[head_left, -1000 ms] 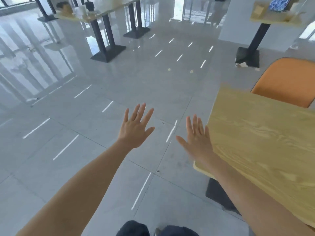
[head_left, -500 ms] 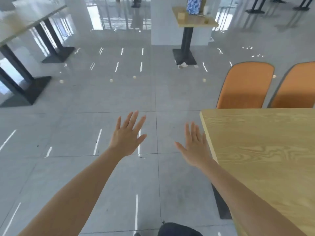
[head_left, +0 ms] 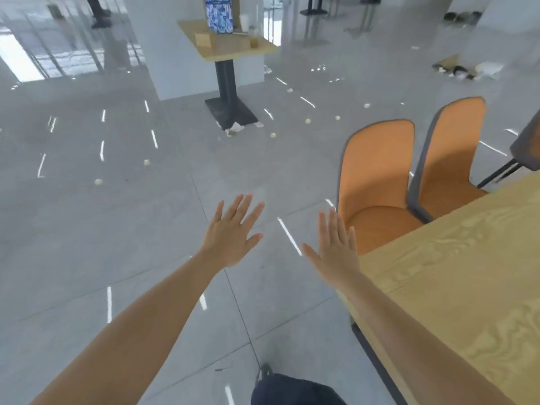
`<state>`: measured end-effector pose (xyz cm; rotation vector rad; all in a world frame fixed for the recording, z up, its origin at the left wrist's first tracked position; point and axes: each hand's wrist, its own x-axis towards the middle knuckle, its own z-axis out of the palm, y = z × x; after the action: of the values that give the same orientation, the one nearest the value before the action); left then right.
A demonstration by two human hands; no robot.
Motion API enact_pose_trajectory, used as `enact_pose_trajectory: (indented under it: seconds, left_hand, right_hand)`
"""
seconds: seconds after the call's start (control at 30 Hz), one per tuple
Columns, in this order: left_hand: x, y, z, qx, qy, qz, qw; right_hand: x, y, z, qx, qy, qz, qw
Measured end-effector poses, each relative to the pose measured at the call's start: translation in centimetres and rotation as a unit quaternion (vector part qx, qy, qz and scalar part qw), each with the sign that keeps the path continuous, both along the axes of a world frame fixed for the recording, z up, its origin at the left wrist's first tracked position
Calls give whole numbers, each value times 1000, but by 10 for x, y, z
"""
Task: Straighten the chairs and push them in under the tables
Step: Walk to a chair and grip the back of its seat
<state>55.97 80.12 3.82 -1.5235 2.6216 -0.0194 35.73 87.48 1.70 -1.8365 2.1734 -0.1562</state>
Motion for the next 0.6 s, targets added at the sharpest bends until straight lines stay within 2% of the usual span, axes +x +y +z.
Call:
enact_pose_trajectory:
  seconds: [0.33, 0.43, 0.6]
  left_hand:
    - [-104, -254, 2, -4, 1, -202, 979]
    - [-146, -329, -4, -97, 63, -311, 943]
    - [-209, -431, 4, -96, 96, -408, 903]
  right_hand:
    - [-74, -175, 4, 7, 47, -181, 982]
    - [-92, -221, 2, 6, 36, -250, 968]
    - [-116, -302, 6, 5, 5, -363, 932]
